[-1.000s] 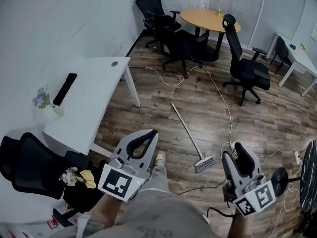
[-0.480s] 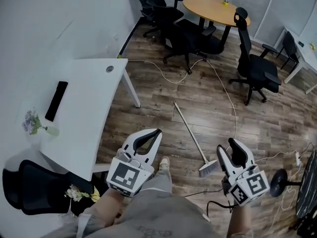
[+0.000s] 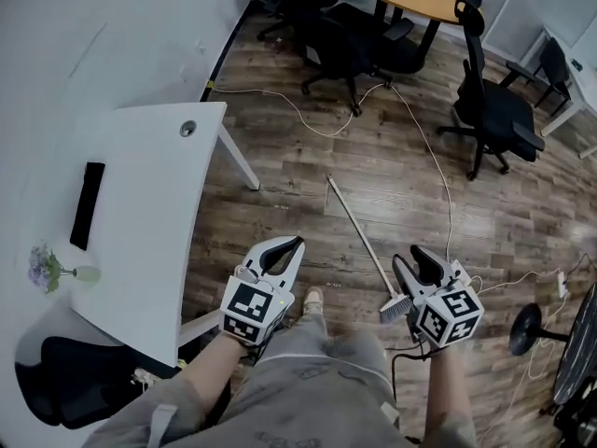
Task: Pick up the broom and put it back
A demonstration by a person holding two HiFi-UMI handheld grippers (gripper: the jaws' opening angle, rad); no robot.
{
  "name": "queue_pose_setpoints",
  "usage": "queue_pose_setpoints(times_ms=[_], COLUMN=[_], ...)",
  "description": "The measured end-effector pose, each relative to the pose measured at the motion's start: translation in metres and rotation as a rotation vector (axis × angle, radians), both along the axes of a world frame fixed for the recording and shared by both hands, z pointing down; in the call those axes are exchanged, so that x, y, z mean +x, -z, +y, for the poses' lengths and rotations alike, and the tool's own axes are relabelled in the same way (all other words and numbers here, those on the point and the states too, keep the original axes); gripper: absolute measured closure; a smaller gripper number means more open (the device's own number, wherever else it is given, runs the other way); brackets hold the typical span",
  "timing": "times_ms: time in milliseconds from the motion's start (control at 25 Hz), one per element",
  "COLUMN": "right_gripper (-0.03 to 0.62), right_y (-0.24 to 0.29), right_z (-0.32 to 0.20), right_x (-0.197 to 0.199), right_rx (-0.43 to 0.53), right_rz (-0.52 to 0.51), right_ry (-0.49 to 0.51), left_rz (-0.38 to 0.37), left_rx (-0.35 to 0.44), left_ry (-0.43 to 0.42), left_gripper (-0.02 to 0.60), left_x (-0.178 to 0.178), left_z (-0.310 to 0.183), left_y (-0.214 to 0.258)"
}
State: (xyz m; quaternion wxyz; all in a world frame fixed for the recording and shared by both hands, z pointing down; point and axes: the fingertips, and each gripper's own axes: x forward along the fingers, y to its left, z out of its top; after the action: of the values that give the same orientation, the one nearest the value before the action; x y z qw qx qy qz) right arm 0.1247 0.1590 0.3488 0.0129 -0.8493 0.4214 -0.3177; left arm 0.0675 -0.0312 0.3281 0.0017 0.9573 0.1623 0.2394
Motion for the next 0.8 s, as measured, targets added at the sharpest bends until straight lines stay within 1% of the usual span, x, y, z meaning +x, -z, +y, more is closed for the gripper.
queue_pose_setpoints(times_ms=[280,400,560,720,800], right_gripper=[0.401,0.401,0.402,0.401,0.402], right_y=[-0.097,-0.152,-0.217,-0.283,-0.319], right_z=[-0.017,-0.021,-0.028,-0.036,-0.037], right_x=[0.045,0.07,0.099,0.121,0.132], right_rx=[-0.121,-0.171,-0.221,-0.271,-0.28], right_rz=[-0.114,-0.176,-0.229,-0.274,-0.306], right_ry=[0.047,0.073,0.12,0.192,0.211], left_rz=[-0.132,-0.177,-0.215,-0.277,-0.308], left_rx=[-0.006,0.01,0.052,0.03,-0.003], left_ry=[0.022,0.038,0.02,0.078,0.113], left_gripper=[0.561,0.561,0.561,0.561,0.561], left_x=[0.035,0.054,0.079,0.094,0.104], left_z=[-0.015,-0.023,-0.028,-0.036,-0.037], left_y=[-0.074,-0.109,-0.153,-0.204,-0.233])
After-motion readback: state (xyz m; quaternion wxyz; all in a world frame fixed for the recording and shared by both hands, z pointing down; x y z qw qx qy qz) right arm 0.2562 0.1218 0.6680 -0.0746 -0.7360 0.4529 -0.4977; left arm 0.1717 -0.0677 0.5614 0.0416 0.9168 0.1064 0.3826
